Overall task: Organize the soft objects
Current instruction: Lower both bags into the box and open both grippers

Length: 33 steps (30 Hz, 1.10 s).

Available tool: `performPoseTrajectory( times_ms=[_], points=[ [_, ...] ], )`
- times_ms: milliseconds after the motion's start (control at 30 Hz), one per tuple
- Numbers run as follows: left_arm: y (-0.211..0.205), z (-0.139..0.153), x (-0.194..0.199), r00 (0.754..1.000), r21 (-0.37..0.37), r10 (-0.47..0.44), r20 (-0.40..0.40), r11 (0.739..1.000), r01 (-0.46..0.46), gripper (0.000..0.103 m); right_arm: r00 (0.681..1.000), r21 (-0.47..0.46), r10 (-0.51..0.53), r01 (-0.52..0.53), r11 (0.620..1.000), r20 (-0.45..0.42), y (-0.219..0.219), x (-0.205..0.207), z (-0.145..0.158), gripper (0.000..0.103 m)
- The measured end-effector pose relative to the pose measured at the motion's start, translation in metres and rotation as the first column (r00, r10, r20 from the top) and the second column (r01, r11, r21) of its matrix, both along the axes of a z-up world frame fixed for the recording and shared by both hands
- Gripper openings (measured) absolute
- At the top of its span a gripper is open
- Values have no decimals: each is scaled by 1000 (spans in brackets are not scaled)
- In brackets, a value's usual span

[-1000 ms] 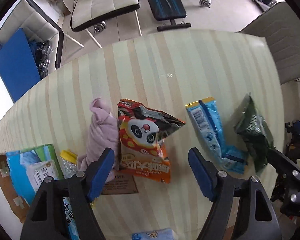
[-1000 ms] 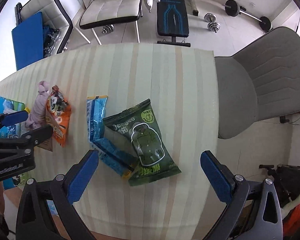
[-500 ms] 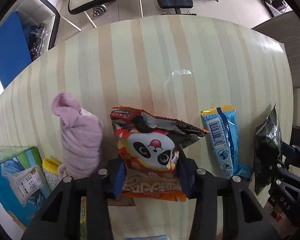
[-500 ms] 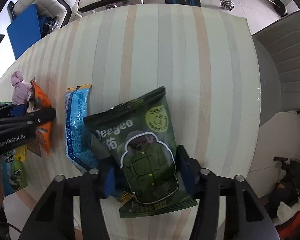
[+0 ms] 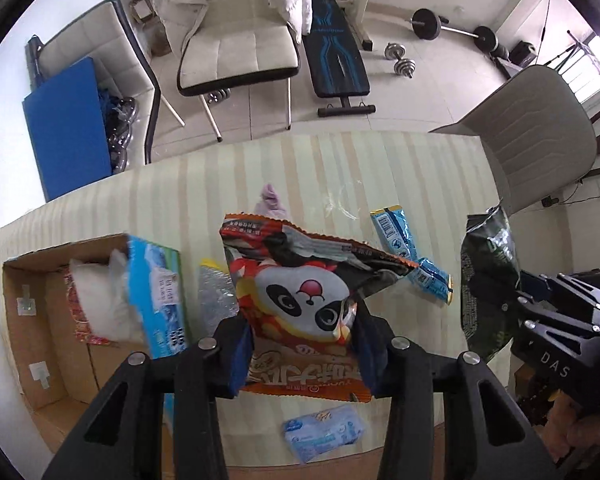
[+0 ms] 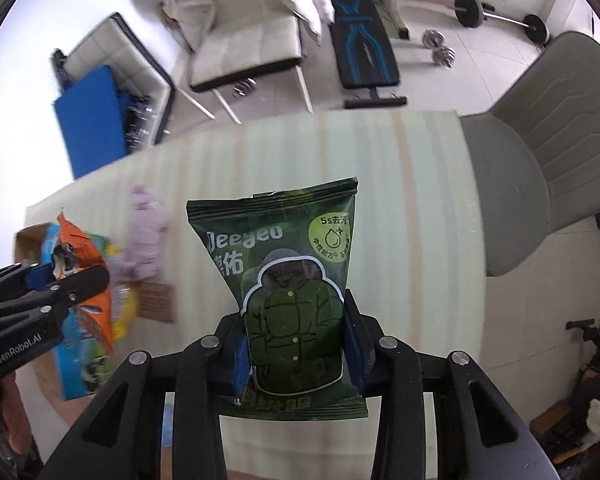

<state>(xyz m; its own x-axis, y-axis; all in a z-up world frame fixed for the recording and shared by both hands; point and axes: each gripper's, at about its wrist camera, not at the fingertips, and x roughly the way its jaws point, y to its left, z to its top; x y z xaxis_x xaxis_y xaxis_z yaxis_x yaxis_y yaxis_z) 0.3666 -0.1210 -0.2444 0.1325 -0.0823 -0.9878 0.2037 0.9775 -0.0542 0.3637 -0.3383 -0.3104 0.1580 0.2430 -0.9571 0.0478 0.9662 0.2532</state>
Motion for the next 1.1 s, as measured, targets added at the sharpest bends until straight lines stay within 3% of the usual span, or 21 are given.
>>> performPoseTrajectory(
  times_ms=[167,267,400,533,733,1100],
  points=[
    [100,45,-24,998,-7,46,37,999,-46,40,999,109,32,-35,993,31,90,-31,37,40],
    [168,54,-27,996,23,77,47,997,-79,40,998,148,49,-54,987,38,158,-53,54,40],
    [248,43,-26,991,72,130,35,989,-132,40,999,184,52,-54,981,15,253,-62,60,40],
    [308,12,-13,985,85,168,-21,982,-166,40,998,170,38,-31,985,-40,329,-65,44,40],
    [347,-41,24,980,105,177,-90,980,-167,40,989,102,12,3,995,-144,392,-58,-5,40],
    [349,-124,63,960,104,133,-248,988,-110,42,968,-1,1,-2,1000,-250,420,-39,-70,40]
  ],
)
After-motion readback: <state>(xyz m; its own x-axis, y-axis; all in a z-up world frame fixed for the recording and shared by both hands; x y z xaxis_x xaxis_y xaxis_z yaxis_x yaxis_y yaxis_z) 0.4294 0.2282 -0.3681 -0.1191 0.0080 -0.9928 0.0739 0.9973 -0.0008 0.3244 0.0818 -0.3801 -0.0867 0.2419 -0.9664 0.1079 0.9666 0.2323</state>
